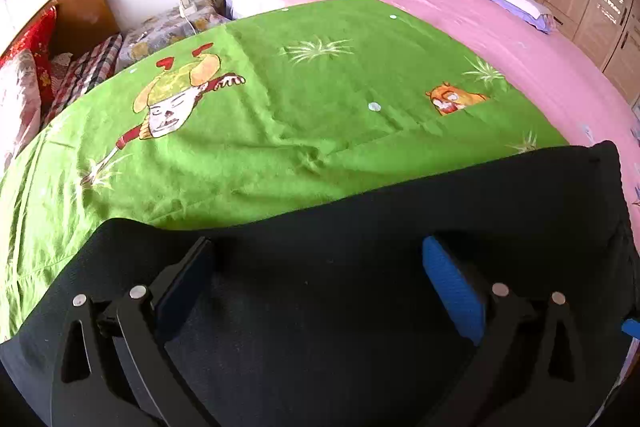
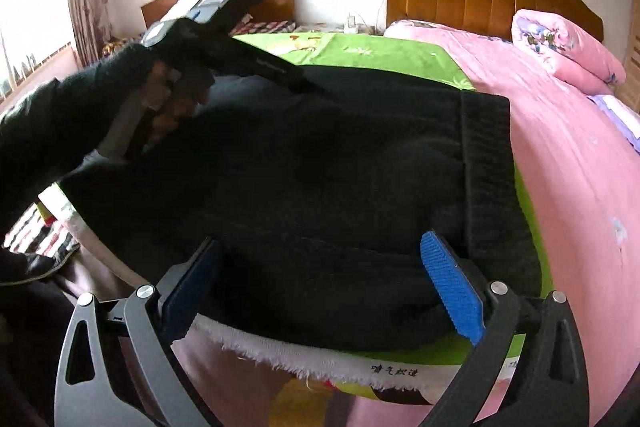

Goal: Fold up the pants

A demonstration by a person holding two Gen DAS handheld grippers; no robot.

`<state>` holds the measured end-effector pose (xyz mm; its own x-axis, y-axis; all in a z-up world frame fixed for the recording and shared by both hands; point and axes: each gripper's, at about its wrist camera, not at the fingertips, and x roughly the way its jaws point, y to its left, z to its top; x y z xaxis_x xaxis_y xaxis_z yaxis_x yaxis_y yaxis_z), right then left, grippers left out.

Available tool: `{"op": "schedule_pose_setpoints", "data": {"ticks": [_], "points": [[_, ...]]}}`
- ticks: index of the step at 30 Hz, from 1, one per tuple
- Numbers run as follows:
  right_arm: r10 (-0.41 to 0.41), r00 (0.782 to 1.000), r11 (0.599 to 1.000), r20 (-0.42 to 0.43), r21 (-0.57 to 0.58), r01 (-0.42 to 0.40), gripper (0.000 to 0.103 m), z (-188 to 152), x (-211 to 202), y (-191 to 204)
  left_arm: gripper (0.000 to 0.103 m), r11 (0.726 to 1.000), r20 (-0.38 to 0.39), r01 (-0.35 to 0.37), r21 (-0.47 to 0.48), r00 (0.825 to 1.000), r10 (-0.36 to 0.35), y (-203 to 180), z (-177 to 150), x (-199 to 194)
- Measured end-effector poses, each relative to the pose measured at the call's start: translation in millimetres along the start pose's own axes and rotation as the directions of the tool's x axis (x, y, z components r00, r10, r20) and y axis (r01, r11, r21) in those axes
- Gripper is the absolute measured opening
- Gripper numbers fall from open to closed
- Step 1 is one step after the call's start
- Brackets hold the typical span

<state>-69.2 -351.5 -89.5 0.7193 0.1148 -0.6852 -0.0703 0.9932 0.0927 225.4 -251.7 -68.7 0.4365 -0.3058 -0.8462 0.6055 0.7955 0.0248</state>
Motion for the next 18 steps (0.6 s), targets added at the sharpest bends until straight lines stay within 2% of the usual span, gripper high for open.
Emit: {"op": "schedule_pose_setpoints", "data": {"ticks": [4,8,13,16,18], "points": [[0.031,0.999,0.999,0.037,0.02,-0.032,0.096,-4,-2,-7,0.102,1.0,0.01,0.0,-0.006,1.0,0.0,-2,1,-6],[0.041,0.997,0.999,0.062,0.03,-0.043,0.096,-7,-9,3,0.102,1.0,0.021,-0.01,-0.008,1.0,0.01,-4,-1,-10],[0.039,0.998,0.998,0.042,0.045,-0.041,0.096,2,-8,1,0.102,1.0,0.022,0.0,-0.019,1.0,0.001,-1,0,-14],[-0.045,0.999,0.996,0.024,0.073,0.044,0.097,16,-16,10,0.101,0.999,0.101,-0.021,-0.049,0.995,0.026,3,-4,-46],[-0.029,0.996,0.995,0.081,0.095,0.021,0.097,25,-27,16,0.101,0.998,0.187,0.026,-0.052,0.982,-0.015,6,-13,-83]]}}
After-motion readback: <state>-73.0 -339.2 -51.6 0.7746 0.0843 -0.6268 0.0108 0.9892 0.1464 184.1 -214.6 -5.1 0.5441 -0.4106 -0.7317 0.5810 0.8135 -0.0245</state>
